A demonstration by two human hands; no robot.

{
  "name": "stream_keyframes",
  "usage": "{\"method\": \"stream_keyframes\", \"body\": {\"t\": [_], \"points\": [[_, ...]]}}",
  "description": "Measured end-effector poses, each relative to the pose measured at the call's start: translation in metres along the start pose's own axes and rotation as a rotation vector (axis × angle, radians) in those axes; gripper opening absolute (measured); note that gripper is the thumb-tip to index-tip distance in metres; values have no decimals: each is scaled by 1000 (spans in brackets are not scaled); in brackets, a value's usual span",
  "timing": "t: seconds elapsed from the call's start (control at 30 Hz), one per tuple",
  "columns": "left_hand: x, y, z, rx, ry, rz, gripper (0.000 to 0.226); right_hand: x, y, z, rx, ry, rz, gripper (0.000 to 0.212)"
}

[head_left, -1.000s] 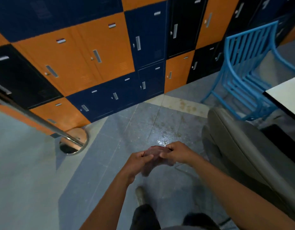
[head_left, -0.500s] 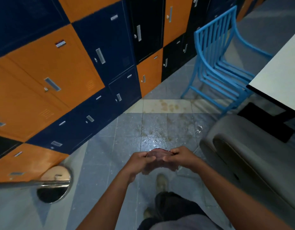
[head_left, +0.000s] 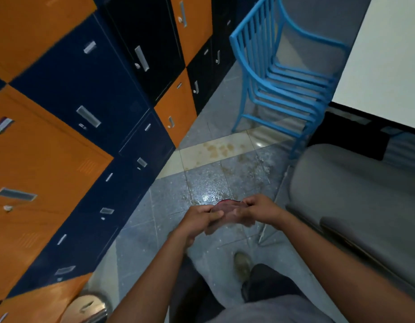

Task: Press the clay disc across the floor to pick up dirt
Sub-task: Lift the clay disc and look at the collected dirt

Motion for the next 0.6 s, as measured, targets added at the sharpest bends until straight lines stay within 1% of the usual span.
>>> {"method": "stream_keyframes", "body": {"t": [0.13, 0.23, 0.33, 0.4, 0.47, 0.6], "points": [[-30, -55, 22, 122, -175, -6, 27, 4, -18, 1, -102, -116, -60, 20], [-51, -98, 35, 244, -283, 15, 30, 4, -32, -8, -205, -170, -150, 18], [-60, -130, 41, 373, -389, 24, 24, -1, -49, -18, -269, -194, -224, 33], [-61, -152, 43, 447, -463, 41, 22, -6, -64, -24, -293, -158, -270, 34], [-58, -171, 46, 497, -537, 55, 25, -13, -79, -31, -306, -89, -303, 34], [-30, -212, 47, 531, -624, 59, 30, -37, -112, -52, -301, -1, -339, 23]]}}
Point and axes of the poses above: each hand's wrist, its own y-axis away from the middle knuckle, its own z-axis out of the back of the hand, x = y × z, the point moved 2 cm from there along -y, towards the middle knuckle, and after that the axes turned 10 degrees about y, right-handed, at the moved point
